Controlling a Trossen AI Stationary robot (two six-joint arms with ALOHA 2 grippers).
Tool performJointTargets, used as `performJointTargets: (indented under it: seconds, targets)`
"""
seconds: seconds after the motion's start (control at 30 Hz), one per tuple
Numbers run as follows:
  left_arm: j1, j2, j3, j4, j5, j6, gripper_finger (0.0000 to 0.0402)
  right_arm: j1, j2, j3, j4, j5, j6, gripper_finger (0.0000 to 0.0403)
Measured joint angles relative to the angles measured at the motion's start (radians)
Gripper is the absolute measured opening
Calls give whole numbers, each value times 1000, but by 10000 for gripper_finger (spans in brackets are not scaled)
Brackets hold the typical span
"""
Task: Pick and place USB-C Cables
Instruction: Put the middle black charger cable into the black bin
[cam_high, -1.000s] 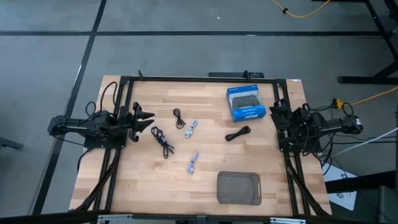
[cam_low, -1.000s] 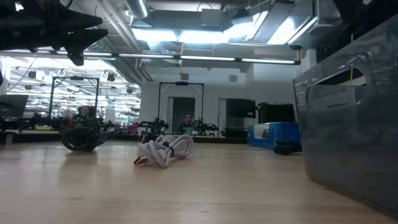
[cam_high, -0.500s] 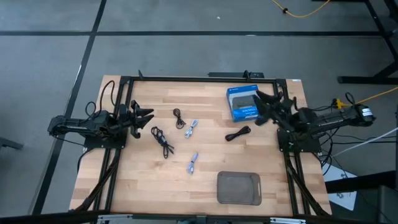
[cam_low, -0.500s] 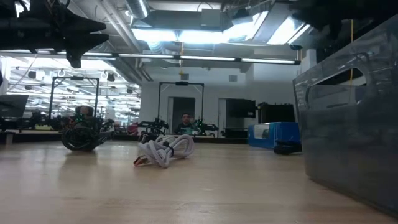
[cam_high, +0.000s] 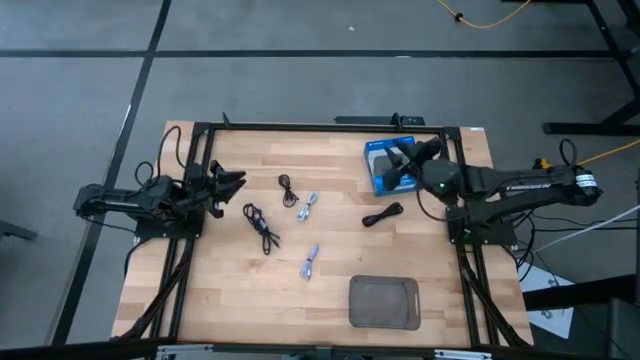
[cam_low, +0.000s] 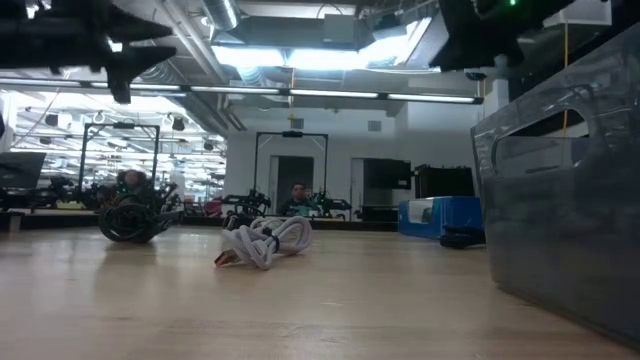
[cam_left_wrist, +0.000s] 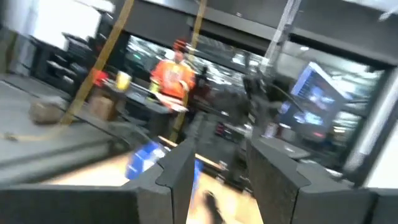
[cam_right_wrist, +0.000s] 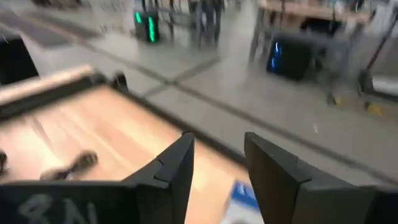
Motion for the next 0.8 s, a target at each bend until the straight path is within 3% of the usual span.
performJointTargets:
  seconds: [0.23,0.6,0.8]
  targets:
    - [45,293,291,-33,43,246,137,-1,1,5,-249,-127,273,145]
    - [145,966,868,-695,57,284,137,-1,1,5,-299,-139,332,145]
    - [210,1220,1031,-896,57,423,137,-1,1,5,-320,-139,310,145]
